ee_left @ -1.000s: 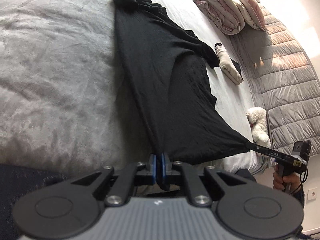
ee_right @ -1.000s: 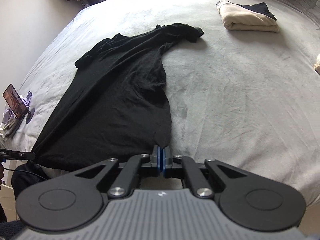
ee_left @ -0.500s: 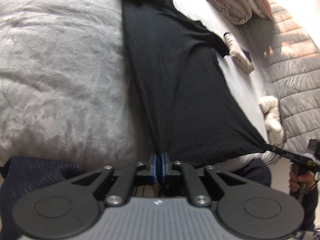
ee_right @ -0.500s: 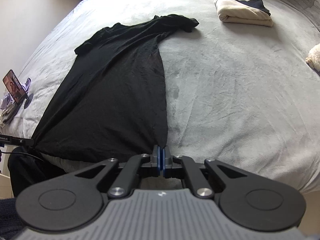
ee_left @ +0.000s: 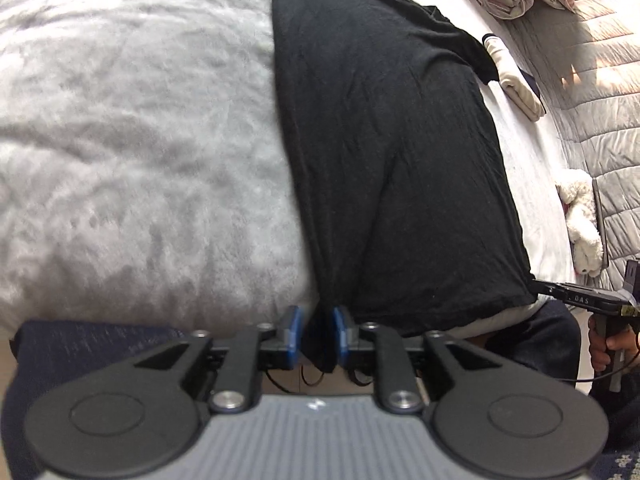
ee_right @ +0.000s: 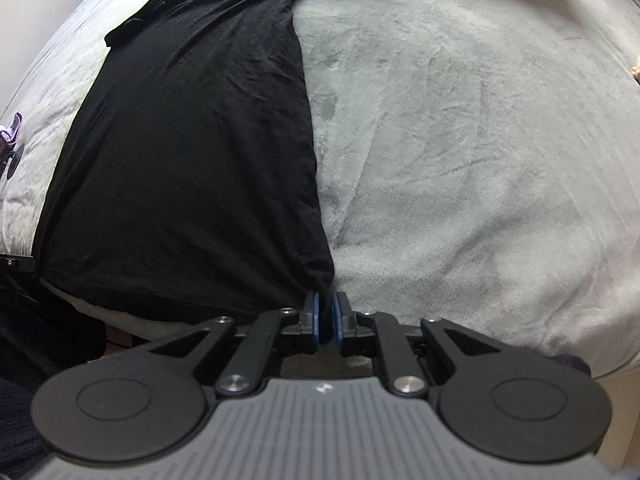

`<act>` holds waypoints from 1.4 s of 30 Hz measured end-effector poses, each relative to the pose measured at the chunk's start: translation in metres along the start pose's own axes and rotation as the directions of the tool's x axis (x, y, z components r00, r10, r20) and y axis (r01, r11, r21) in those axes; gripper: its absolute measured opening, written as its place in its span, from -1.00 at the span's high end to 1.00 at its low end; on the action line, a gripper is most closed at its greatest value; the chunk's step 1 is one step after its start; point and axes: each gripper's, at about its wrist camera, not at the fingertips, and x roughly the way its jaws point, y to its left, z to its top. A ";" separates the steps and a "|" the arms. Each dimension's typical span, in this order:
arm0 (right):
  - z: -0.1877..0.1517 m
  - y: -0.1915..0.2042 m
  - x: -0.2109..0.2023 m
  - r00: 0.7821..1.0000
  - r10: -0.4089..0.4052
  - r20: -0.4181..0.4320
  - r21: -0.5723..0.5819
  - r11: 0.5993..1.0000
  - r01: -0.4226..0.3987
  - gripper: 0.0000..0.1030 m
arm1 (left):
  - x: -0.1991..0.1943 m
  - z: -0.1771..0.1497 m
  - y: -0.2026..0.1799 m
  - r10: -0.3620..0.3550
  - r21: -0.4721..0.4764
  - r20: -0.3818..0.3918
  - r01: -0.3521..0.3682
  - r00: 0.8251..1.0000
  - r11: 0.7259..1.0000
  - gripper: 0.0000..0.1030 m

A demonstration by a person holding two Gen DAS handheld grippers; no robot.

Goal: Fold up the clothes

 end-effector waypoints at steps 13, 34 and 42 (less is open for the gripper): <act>0.082 0.012 0.006 0.995 0.018 0.094 -0.038 0.999 -0.014 0.07 | -0.003 0.084 -0.017 0.093 0.095 0.178 -0.111 0.980 0.989 -0.02; 0.228 0.069 0.084 0.967 0.197 0.159 -0.192 0.967 -0.165 0.07 | 0.048 0.220 0.004 0.141 0.084 0.405 -0.190 0.904 0.978 0.15; 0.272 0.123 0.115 0.937 0.311 0.159 -0.291 0.922 -0.256 0.08 | 0.056 0.262 0.013 0.122 0.051 0.468 -0.165 0.875 0.985 0.36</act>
